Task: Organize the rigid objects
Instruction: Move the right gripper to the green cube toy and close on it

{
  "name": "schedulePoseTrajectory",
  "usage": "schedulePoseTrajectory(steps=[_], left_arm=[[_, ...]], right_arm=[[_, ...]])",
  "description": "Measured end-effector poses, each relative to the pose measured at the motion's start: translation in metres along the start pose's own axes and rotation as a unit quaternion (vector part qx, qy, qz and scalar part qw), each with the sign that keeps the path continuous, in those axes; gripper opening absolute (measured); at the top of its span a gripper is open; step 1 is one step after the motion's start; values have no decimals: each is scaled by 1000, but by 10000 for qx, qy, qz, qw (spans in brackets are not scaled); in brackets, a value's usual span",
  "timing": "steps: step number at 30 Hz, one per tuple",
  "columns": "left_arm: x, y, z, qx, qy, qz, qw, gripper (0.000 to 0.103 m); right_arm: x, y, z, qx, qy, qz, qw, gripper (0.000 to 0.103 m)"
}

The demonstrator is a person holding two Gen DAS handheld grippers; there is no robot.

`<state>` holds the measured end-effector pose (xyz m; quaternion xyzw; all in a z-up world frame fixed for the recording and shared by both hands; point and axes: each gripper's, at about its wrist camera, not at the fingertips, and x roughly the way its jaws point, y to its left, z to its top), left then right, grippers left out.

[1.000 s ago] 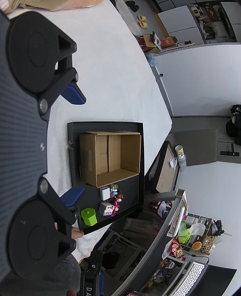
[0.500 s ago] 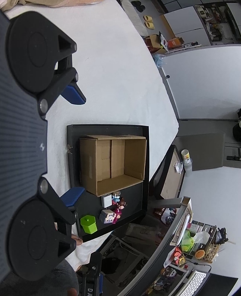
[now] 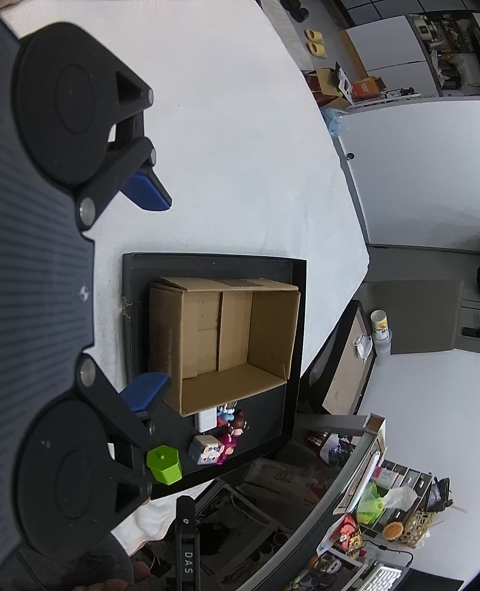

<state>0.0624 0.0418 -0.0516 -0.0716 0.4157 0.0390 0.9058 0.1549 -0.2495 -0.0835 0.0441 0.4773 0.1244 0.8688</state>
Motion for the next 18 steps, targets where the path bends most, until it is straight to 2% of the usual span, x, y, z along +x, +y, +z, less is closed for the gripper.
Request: schedulePoseTrajectory(steps=[6, 7, 10, 15, 18], left_arm=[[16, 9, 6, -161, 94, 18, 9998, 93], [18, 10, 7, -179, 102, 17, 9998, 93], [26, 12, 10, -223, 148, 2, 9996, 93], [43, 14, 14, -233, 266, -11, 9994, 92], [53, 15, 16, -241, 310, -23, 9992, 92]], right_arm=[[33, -7, 17, 5, 389, -3, 9992, 97], [38, -9, 19, 9, 452, -46, 9990, 94], [57, -14, 26, -23, 659, -280, 9974, 93], [88, -28, 35, 107, 1036, -399, 9938, 91], [104, -32, 35, 176, 1216, -415, 9916, 86]])
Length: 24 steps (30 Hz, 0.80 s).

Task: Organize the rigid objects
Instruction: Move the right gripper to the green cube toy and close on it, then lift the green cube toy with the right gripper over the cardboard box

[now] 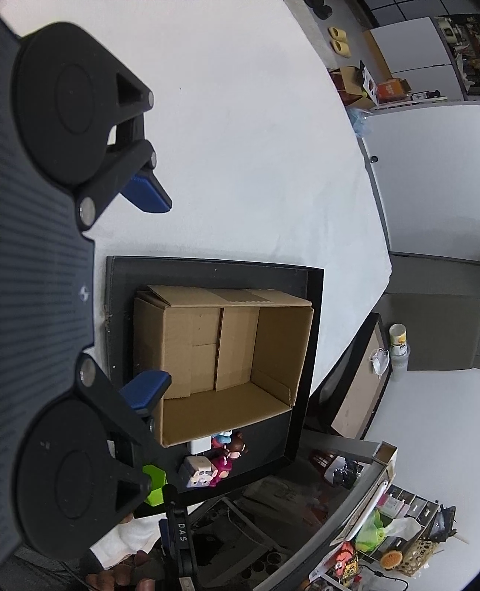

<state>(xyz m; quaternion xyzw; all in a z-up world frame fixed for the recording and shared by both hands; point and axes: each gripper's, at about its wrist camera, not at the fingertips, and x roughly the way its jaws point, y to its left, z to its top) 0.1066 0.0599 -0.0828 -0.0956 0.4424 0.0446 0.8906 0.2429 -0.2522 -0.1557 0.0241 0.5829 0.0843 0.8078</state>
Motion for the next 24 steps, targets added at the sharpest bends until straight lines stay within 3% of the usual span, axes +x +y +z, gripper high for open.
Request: schedulePoseTrajectory(steps=[13, 21, 24], left_arm=[[52, 7, 10, -245, 374, -15, 9990, 67], [85, 9, 20, -491, 595, -42, 9970, 59], [96, 8, 22, -483, 723, -42, 9962, 57]], right_arm=[[37, -13, 9, 279, 279, -160, 9991, 79], [52, -22, 10, 555, 439, -154, 9974, 58], [53, -18, 9, 487, 388, -112, 9980, 54]])
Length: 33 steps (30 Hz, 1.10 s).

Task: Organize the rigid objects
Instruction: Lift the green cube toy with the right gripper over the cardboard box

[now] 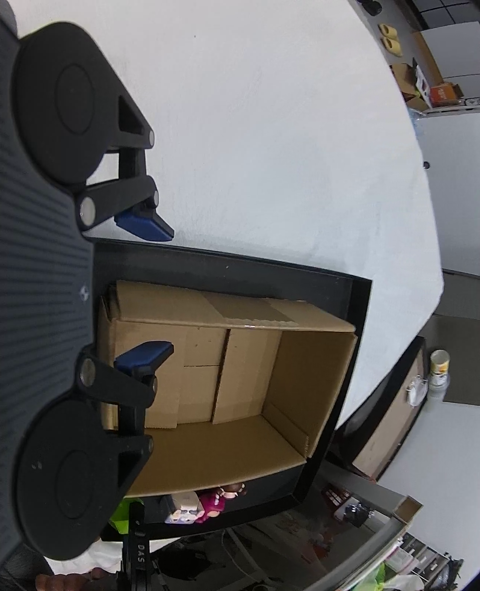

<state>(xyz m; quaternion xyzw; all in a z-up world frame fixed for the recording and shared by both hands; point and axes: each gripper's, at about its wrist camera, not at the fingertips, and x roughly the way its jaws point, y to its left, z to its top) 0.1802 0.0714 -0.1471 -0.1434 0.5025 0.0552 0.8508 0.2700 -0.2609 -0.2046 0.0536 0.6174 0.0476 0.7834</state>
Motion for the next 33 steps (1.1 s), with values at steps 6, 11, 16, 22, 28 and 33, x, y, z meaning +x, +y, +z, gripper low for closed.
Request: schedulePoseTrajectory(steps=[6, 11, 16, 22, 28, 33], left_arm=[[11, 1, -1, -52, 111, -54, 9999, 26], [14, -5, -6, -27, 90, -145, 9999, 14], [12, -8, -8, 80, -9, -92, 9999, 14], [9, -11, -13, 167, -43, -76, 9998, 14], [7, -13, -15, 234, -24, -70, 9997, 14], [9, -13, -12, 256, 2, -76, 9996, 14]], right_arm=[[-9, 0, 2, 16, -312, 214, 9993, 52], [-21, 4, 2, -75, -597, 409, 9974, 51], [-37, 2, 3, -1, -909, 560, 9943, 51], [-52, 12, 2, -149, -1194, 613, 9908, 52], [-69, 21, 5, -221, -1503, 710, 9858, 52], [-79, 36, 11, -341, -1686, 741, 9823, 52]])
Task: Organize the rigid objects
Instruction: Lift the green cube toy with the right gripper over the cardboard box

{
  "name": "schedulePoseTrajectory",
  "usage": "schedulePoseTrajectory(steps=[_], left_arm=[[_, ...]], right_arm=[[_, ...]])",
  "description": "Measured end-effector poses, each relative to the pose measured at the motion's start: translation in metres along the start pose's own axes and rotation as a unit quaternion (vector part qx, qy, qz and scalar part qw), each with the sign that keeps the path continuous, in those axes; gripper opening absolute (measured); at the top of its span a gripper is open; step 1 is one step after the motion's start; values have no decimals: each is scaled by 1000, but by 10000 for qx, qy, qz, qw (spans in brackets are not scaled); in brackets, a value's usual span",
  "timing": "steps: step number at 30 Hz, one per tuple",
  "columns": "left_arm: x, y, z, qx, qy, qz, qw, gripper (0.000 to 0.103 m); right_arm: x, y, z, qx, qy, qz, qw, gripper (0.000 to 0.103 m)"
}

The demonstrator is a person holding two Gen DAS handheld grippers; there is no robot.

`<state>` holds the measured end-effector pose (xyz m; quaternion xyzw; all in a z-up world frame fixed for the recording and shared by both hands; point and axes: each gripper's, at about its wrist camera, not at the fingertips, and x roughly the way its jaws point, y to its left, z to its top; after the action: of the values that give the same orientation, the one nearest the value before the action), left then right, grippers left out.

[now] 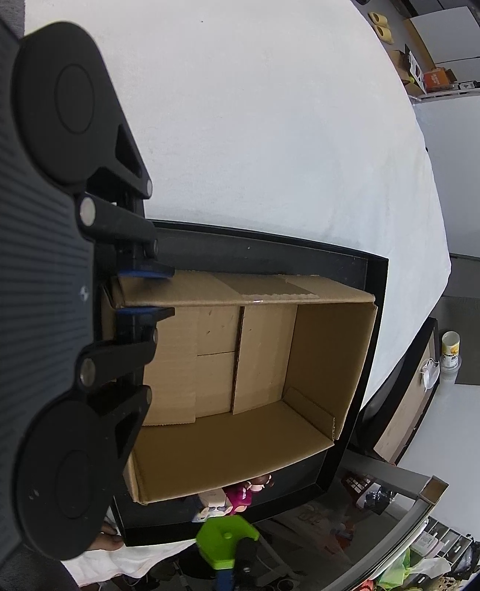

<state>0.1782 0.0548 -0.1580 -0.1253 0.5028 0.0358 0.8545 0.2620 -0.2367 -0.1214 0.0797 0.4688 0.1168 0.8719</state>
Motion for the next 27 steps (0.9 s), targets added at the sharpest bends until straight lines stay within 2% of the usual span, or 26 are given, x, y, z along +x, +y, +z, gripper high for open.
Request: schedulePoseTrajectory(steps=[20, 27], left_arm=[[2, 4, 1, -39, 60, -57, 10000, 14], [4, 4, 0, -71, 58, -60, 9999, 14]], right_arm=[[12, 69, 42, -545, -256, 209, 9980, 52], [20, 91, 41, -761, -335, 406, 9957, 52]])
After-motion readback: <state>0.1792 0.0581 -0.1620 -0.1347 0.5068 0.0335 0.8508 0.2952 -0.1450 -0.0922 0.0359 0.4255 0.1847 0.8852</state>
